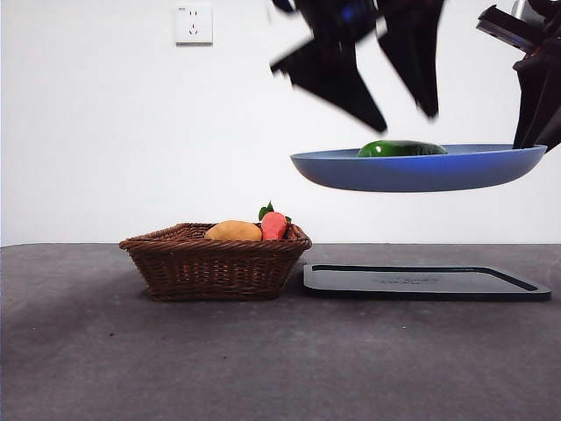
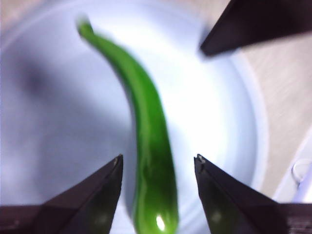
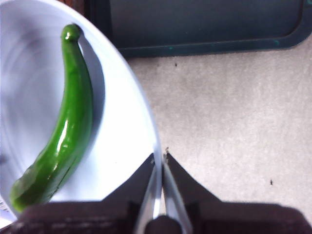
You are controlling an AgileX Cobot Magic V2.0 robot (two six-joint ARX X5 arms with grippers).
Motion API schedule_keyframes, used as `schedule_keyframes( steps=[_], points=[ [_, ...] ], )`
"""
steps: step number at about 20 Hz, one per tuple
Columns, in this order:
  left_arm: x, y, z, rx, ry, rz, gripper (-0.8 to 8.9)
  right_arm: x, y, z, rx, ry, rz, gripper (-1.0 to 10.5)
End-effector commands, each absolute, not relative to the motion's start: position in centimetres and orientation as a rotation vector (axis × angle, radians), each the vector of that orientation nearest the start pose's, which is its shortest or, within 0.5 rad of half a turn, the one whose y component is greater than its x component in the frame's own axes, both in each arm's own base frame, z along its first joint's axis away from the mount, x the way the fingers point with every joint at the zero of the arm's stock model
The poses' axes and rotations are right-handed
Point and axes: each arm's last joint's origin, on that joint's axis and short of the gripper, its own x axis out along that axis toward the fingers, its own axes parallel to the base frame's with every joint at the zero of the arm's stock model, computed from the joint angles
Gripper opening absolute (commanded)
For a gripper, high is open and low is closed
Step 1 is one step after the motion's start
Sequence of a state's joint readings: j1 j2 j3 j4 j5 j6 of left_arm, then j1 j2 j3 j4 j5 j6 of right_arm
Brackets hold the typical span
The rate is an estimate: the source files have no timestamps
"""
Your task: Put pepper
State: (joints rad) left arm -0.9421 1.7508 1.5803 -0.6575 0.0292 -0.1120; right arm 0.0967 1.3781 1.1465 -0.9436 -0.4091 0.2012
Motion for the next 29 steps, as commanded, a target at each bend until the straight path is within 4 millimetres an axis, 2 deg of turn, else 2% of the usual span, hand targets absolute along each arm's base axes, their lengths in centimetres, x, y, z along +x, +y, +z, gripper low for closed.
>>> schedule_keyframes(
  steps=[1, 5, 8, 11, 15, 20, 24, 29],
  points=[
    [21.8, -30.9, 32.8, 0.269, 0.759, -0.891, 2.63, 26.0, 3.7, 28.2, 0.376, 1.202, 0.328, 0.1],
    [19.9, -28.2, 37.1, 0.217, 0.657, -0.91, 2.63, 26.3, 3.6, 28.2, 0.395, 1.178, 0.311, 0.1],
    [17.9, -25.4, 40.7, 0.164, 0.555, -0.926, 2.62, 27.3, 2.5, 27.6, 0.433, 1.164, 0.268, 0.1],
    [15.5, -22.0, 43.9, 0.117, 0.463, -0.939, 2.62, 28.9, 1.2, 26.1, 0.467, 1.168, 0.221, 0.1],
    [12.6, -17.9, 46.7, 0.068, 0.367, -0.952, 2.62, 31.5, -0.2, 23.3, 0.495, 1.161, 0.18, 0.0],
    [10.3, -14.7, 48.2, 0.031, 0.31, -0.958, 2.62, 35.4, -0.7, 20.0, 0.507, 1.167, 0.168, 0.1],
    [9.9, -14.1, 48.2, 0.035, 0.331, -0.956, 2.62, 38.0, -0.8, 19.2, 0.505, 1.162, 0.169, 0.0],
    [9.8, -14.0, 48.0, 0.027, 0.355, -0.951, 2.62, 39.1, -0.9, 18.2, 0.504, 1.149, 0.17, 0.0]
  ],
)
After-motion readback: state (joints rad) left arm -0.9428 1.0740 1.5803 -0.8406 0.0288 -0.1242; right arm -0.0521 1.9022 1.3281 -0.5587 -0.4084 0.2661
